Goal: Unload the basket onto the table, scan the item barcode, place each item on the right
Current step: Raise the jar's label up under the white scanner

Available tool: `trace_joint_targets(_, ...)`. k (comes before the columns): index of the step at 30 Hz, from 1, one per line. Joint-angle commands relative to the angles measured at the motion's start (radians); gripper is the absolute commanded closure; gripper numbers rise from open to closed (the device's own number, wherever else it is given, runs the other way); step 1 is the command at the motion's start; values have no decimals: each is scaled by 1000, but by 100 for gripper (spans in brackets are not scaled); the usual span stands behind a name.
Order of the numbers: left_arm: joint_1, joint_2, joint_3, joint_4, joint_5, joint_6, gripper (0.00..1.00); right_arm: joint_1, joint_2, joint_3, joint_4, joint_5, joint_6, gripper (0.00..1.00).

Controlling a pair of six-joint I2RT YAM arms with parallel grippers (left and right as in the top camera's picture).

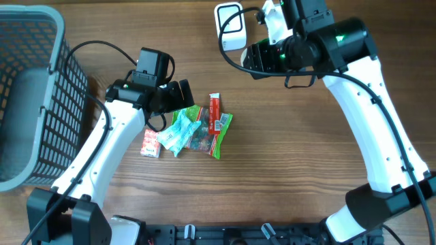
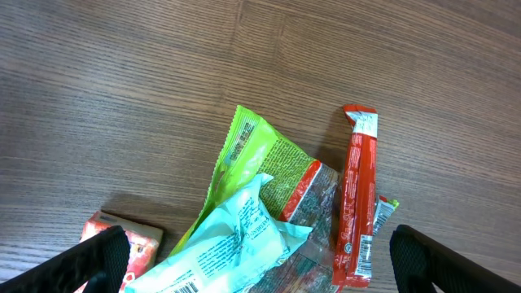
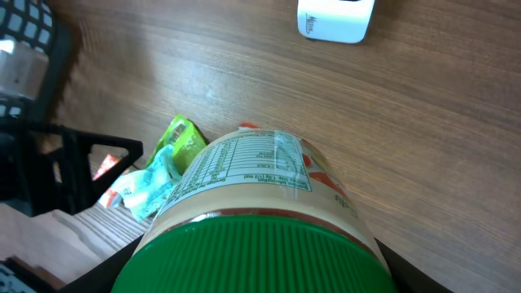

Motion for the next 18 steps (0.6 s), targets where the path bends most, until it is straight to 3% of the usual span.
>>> trace_joint_targets(1,3,-3,12,0,-14,19,0,3,72,134,-36,-18,23,37)
trace_joint_targets(6,3,-3,12,0,-14,19,0,3,209,339,-119,-18,30,38)
trace_joint_targets(10,3,-3,12,0,-14,19,0,3,252,344,-95,-21,30,48)
trace_joint_targets(18,3,-3,12,0,-14,19,0,3,282,336,81,22,53,52)
